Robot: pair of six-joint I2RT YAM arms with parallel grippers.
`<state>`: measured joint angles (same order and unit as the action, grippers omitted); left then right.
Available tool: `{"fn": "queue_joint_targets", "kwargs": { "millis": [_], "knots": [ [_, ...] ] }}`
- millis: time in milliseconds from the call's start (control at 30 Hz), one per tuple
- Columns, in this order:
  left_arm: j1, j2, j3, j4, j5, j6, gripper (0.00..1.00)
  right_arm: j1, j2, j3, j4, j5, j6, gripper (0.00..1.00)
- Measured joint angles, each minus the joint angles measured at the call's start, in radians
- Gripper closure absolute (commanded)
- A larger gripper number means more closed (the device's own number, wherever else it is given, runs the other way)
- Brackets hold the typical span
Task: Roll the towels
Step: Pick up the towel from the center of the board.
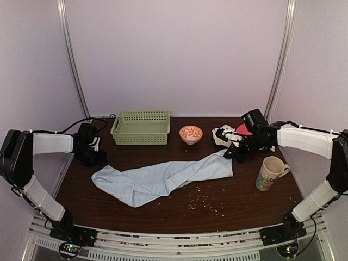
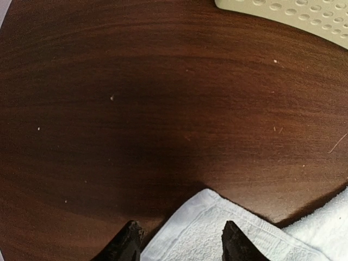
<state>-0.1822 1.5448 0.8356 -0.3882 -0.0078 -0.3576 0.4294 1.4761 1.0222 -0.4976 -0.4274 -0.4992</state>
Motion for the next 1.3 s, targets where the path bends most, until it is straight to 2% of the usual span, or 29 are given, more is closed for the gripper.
{"fn": "queue_joint_targets", "kwargs": {
  "millis": [167,400,633,767,900,1133,1300],
  "knots": [
    [0.000,0.058,0.058,-0.003,0.010,0.038,0.51,0.000,0.000,0.000,0.002,-0.012,0.009,1.00],
    [-0.001,0.146,0.129,-0.014,0.012,0.082,0.61,0.000,0.002,0.000,0.004,-0.020,0.010,1.00],
    [-0.029,0.185,0.134,-0.044,0.013,0.106,0.58,0.000,0.006,0.000,0.005,-0.020,0.011,1.00],
    [-0.045,0.185,0.134,-0.055,0.010,0.110,0.61,0.000,0.007,0.000,0.005,-0.020,0.014,1.00],
    [-0.049,0.185,0.133,-0.058,-0.010,0.117,0.69,0.000,0.011,0.000,0.005,-0.020,0.016,1.00],
    [-0.050,0.196,0.134,-0.050,-0.028,0.125,1.00,-0.005,0.024,0.008,0.009,-0.018,0.033,1.00],
    [-0.055,0.194,0.136,-0.047,-0.031,0.129,1.00,-0.034,0.059,0.055,0.005,-0.015,0.055,1.00]
  ]
}}
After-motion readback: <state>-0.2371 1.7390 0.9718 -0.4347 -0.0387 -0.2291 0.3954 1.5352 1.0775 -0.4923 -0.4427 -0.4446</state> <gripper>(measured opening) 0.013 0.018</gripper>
